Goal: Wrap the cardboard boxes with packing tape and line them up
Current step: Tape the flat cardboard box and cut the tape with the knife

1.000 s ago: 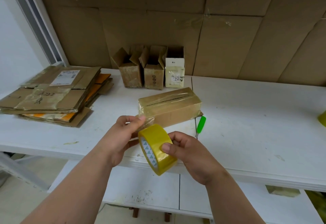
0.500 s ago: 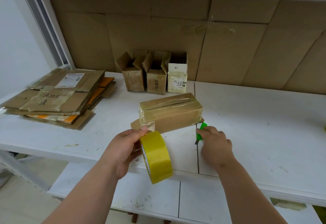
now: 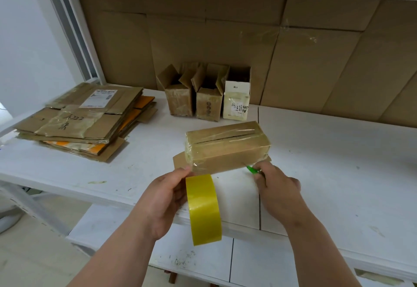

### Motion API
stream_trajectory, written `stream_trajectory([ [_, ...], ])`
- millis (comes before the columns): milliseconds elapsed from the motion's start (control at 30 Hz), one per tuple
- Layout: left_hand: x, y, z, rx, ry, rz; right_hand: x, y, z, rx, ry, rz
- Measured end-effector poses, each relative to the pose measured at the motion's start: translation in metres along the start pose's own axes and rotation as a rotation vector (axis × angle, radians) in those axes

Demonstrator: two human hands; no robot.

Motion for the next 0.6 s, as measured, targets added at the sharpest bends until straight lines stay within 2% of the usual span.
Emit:
stream_trajectory([
  [67, -0.002, -0.001, -0.001, -0.002, -0.004, -0.001, -0.028, 0.004, -0.010, 0.003, -0.278, -0.074],
  [133, -0.004, -0.001, -0.002, 0.003, -0.002, -0.006, -0.057, 0.005, -0.018, -0.027, -0.326, -0.166],
  [367, -0.006, -0.004, -0.004, 0.006, 0.012, -0.009, -0.105, -0.006, -0.012, -0.152, -0.124, -0.286],
  [600, -0.008, -0.006, -0.006, 0.020, -0.007, -0.003, -0.117, -0.018, -0.008, -0.167, 0.010, -0.285],
])
Point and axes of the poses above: each hand's wrist, its own y-axis away from the middle knuckle, its own z-axis out of the palm, x = y × z, the point moved 10 cm from there along -y, towards the middle knuckle, and after that the axes turned 5 degrees about -z, right-handed, at the moved point
